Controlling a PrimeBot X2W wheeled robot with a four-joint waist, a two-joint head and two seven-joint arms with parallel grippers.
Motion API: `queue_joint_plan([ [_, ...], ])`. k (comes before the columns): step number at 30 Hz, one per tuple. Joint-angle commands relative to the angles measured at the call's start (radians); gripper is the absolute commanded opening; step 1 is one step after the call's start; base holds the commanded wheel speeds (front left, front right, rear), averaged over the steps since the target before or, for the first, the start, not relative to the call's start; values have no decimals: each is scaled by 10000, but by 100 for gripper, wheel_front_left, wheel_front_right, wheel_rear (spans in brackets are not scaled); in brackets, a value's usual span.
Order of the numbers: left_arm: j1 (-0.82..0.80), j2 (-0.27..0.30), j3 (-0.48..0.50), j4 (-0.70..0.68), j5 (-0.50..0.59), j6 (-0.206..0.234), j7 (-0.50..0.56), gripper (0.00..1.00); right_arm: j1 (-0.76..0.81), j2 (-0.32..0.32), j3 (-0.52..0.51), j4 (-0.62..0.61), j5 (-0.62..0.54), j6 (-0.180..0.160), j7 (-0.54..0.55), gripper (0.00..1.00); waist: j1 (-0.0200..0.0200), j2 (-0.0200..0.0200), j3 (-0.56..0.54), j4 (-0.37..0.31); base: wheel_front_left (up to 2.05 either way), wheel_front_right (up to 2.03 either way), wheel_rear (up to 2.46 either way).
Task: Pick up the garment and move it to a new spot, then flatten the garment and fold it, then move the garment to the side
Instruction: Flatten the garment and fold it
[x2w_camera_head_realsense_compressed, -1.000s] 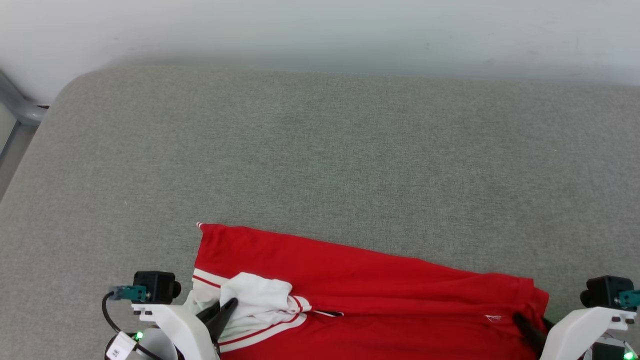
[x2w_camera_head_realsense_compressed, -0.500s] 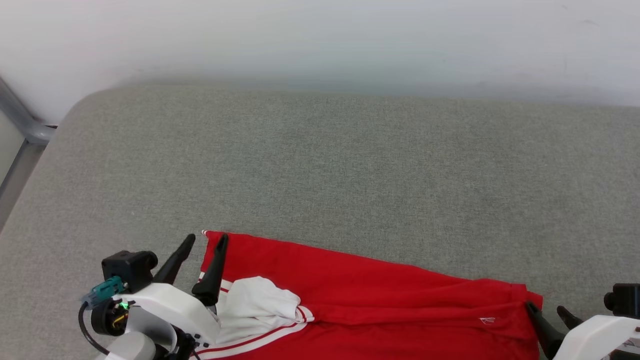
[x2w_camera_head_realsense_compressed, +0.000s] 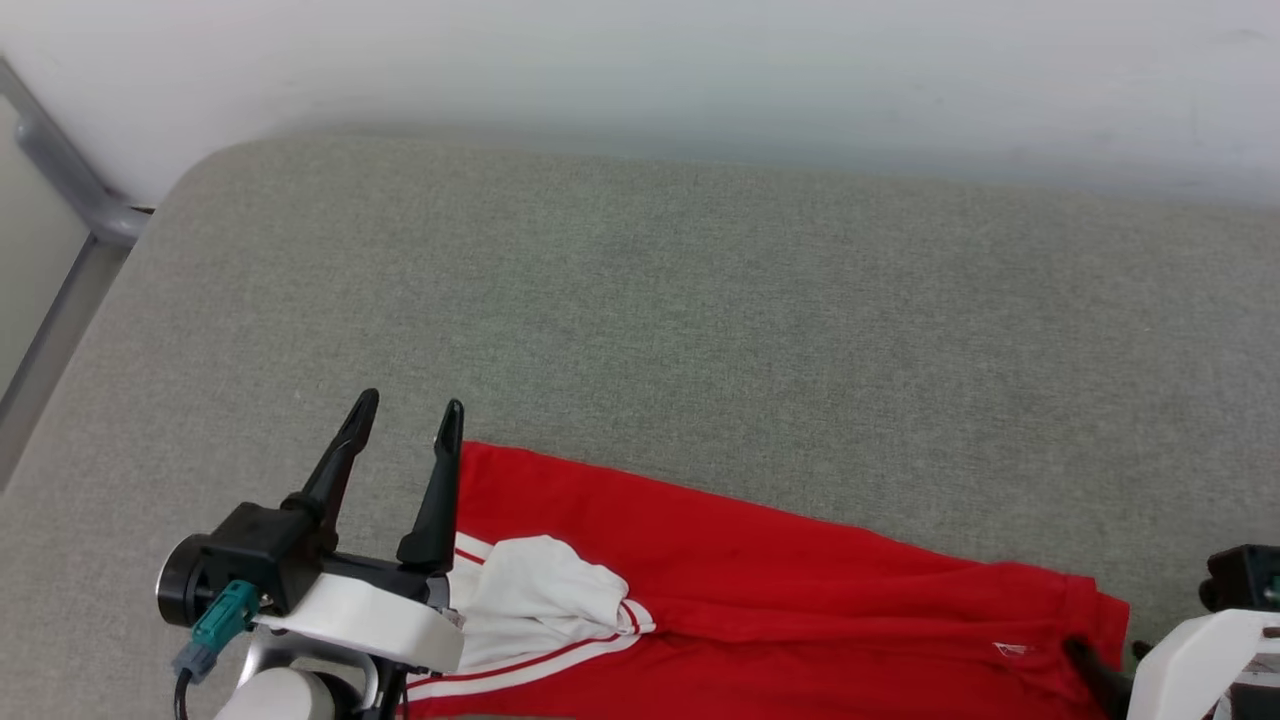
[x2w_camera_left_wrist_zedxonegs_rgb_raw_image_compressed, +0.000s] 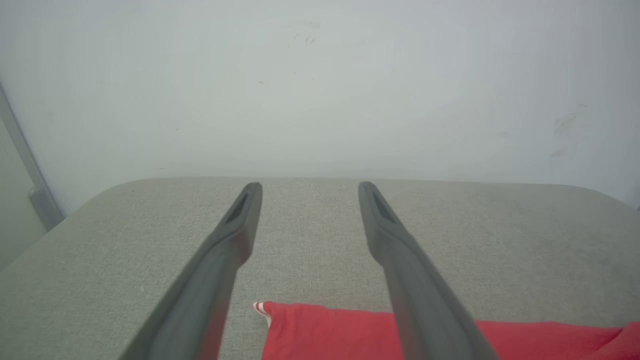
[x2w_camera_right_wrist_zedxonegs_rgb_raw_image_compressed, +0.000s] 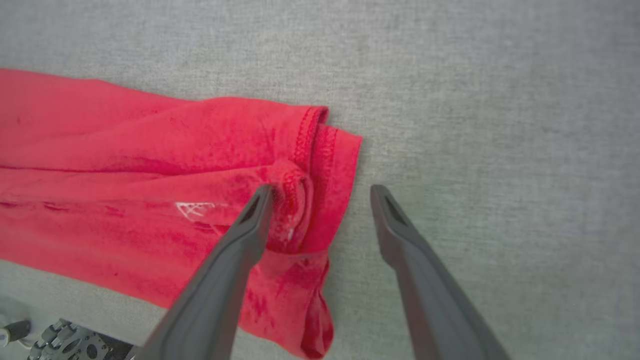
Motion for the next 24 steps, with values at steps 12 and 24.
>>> queue_joint_plan([
  [12, 385, -750, 555, -263, 1099, -621, -46, 100, 116, 646, 558, 1178, 494, 7, 752, 0, 0, -1, 576, 519, 0, 0, 0],
  [24, 724, -917, 818, 129, 1496, -836, -46, 100, -505, -43, 297, 1054, 747, -9, 229, 0, 0, -1, -34, 263, 0, 0, 0],
])
